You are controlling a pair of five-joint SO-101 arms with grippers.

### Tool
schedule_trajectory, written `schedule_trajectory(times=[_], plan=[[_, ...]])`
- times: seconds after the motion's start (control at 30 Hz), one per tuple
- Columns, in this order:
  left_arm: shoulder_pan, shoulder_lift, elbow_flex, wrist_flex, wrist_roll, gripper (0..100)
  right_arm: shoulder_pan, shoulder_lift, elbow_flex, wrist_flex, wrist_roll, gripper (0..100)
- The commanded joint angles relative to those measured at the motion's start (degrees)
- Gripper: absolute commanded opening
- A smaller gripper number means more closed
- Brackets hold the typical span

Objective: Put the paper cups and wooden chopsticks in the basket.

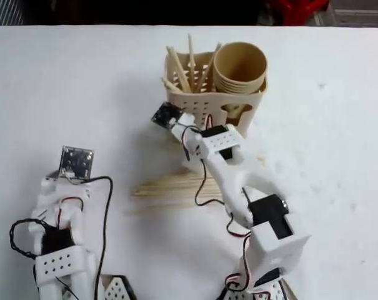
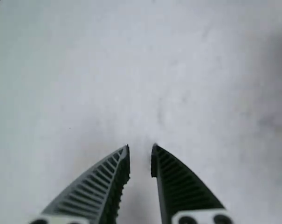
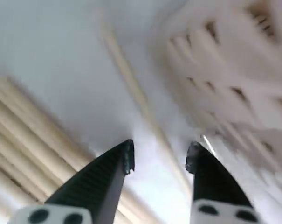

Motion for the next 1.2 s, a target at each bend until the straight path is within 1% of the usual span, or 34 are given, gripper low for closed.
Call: schedule_trajectory(times=[0.0,0.07,0.13,0.33,0.47,0.6,0.73,0.77,0.87,0.97,1.03,1.17], plan=[[0.75,-0.75,-1.49,-0.70,0.35,9,-1.98,-3.12,0.09,5.93,1.49,15.2],[0.75,-0.75,-1.49,-0.70,0.35,9,-2.95,-4.97,0.62,7.43,1.49,12.5],[0.75,-0.75,-1.49,-0.70,0.35,9,-3.38,-7.25,2.46,7.16,1.49,12.2],[0.75,-0.75,-1.49,-0.70,0.35,9,-3.82,-12.09,8.62,2.24,1.58,12.2],[0.75,-0.75,-1.49,-0.70,0.35,9,-3.82,-11.30,9.32,0.31,2.02,12.6],[0.75,-0.75,-1.49,-0.70,0.35,9,-4.26,-6.81,8.18,-0.66,2.20,11.9],[0.75,-0.75,-1.49,-0.70,0.35,9,-4.18,-6.02,5.98,0.92,1.49,0.7],[0.75,-0.75,-1.49,-0.70,0.35,9,-4.00,-6.90,5.98,1.45,0.97,2.2],[0.75,-0.75,-1.49,-0.70,0.35,9,-3.38,-11.38,6.77,2.15,-2.46,1.5],[0.75,-0.75,-1.49,-0.70,0.35,9,-3.82,-18.68,9.23,3.30,-3.69,1.6],[0.75,-0.75,-1.49,-0.70,0.35,9,-4.09,-24.92,10.46,4.97,-3.96,1.6],[0.75,-0.75,-1.49,-0.70,0.35,9,-4.44,-39.34,10.46,10.51,-9.58,1.6]])
